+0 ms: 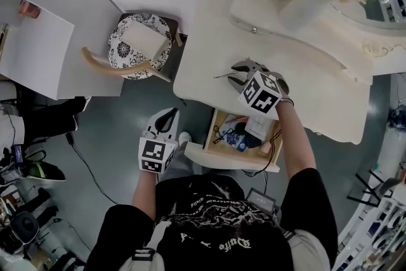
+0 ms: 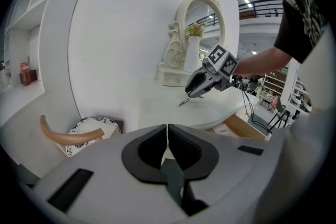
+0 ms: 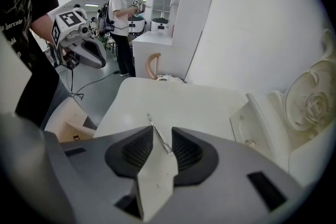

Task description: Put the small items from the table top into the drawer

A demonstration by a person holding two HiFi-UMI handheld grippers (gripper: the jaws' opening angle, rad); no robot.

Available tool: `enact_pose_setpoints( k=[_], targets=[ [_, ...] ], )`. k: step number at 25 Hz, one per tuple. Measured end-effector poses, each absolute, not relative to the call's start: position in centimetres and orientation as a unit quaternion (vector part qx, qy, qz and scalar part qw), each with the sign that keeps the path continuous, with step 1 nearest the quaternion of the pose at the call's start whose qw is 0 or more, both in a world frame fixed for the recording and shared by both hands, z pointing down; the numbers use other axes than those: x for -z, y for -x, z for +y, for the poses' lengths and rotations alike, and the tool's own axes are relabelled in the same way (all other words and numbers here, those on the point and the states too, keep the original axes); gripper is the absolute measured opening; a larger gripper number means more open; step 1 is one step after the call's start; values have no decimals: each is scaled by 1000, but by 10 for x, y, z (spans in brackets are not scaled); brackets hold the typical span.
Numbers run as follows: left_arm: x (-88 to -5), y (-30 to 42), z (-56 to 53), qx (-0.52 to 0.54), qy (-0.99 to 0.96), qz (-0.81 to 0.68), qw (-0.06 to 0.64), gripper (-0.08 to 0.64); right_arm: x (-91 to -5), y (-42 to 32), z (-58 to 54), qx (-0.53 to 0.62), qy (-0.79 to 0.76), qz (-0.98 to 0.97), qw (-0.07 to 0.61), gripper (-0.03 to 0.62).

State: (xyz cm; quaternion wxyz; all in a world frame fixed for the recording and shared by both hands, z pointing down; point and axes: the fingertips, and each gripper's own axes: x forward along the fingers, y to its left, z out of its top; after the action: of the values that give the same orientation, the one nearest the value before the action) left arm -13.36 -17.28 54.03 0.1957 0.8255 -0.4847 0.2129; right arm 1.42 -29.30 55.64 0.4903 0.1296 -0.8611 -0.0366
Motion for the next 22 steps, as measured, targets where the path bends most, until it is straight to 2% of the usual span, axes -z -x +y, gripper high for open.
enact_pose_setpoints(
  k=[16,22],
  targets=[
    [-547,132,-177,-229,-818,-489,197,21,-585,-17,-299,43,-63,-845,529,107],
    [-547,131,-179,-230,-817,-491,199,21,-588,-17,-299,7,-43,-844,535,91]
  ],
)
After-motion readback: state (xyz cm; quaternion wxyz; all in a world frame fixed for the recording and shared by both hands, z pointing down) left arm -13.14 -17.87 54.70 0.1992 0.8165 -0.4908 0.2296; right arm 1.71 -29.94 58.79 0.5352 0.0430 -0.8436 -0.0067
